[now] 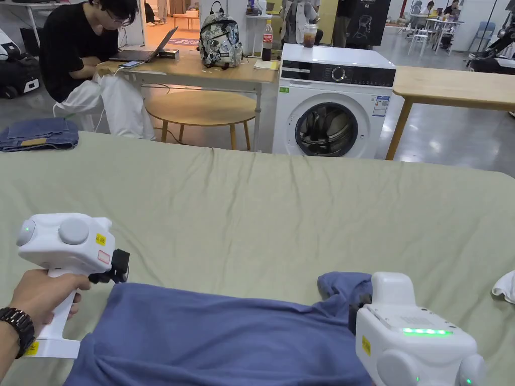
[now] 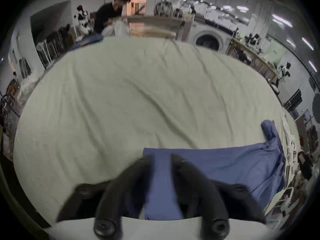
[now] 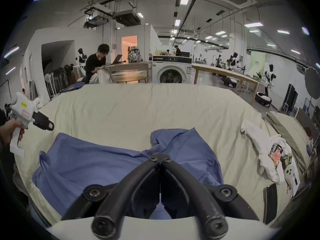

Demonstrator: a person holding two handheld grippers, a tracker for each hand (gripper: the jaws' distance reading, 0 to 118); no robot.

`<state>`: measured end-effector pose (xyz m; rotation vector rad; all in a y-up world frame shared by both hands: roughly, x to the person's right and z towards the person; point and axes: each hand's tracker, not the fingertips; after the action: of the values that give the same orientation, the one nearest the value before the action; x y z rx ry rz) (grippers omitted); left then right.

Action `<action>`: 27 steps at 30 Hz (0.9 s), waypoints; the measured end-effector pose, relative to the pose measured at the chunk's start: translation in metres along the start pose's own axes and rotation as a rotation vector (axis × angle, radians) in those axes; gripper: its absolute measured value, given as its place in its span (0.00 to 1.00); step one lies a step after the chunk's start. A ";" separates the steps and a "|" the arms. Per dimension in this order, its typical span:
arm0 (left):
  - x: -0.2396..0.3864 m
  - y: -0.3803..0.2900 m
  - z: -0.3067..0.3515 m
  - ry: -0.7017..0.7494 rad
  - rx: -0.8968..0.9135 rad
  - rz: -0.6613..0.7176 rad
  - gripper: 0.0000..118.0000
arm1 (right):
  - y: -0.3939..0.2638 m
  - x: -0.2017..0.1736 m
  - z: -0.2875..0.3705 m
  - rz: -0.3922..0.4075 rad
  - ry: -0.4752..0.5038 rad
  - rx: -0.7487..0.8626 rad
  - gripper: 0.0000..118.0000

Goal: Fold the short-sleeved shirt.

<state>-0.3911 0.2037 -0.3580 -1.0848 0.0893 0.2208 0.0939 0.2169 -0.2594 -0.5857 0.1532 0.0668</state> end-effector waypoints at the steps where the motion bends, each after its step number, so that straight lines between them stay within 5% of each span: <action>1: -0.002 0.004 -0.009 0.005 -0.025 0.008 0.58 | -0.002 0.002 -0.003 -0.001 -0.003 -0.007 0.00; 10: 0.001 0.005 -0.052 0.036 -0.166 0.028 0.53 | -0.018 0.021 -0.021 -0.011 -0.039 -0.087 0.00; 16: 0.021 0.005 -0.051 0.127 -0.134 -0.088 0.22 | -0.027 0.028 -0.030 -0.023 -0.052 -0.122 0.00; 18: 0.024 0.004 -0.050 0.106 -0.116 -0.112 0.00 | -0.029 0.029 -0.033 -0.028 -0.053 -0.130 0.00; 27: 0.020 -0.013 -0.011 0.055 0.052 -0.099 0.00 | -0.023 0.042 -0.031 -0.039 -0.056 -0.151 0.00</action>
<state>-0.3684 0.1911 -0.3554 -1.0410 0.0898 0.0985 0.1334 0.1814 -0.2793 -0.7364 0.0827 0.0573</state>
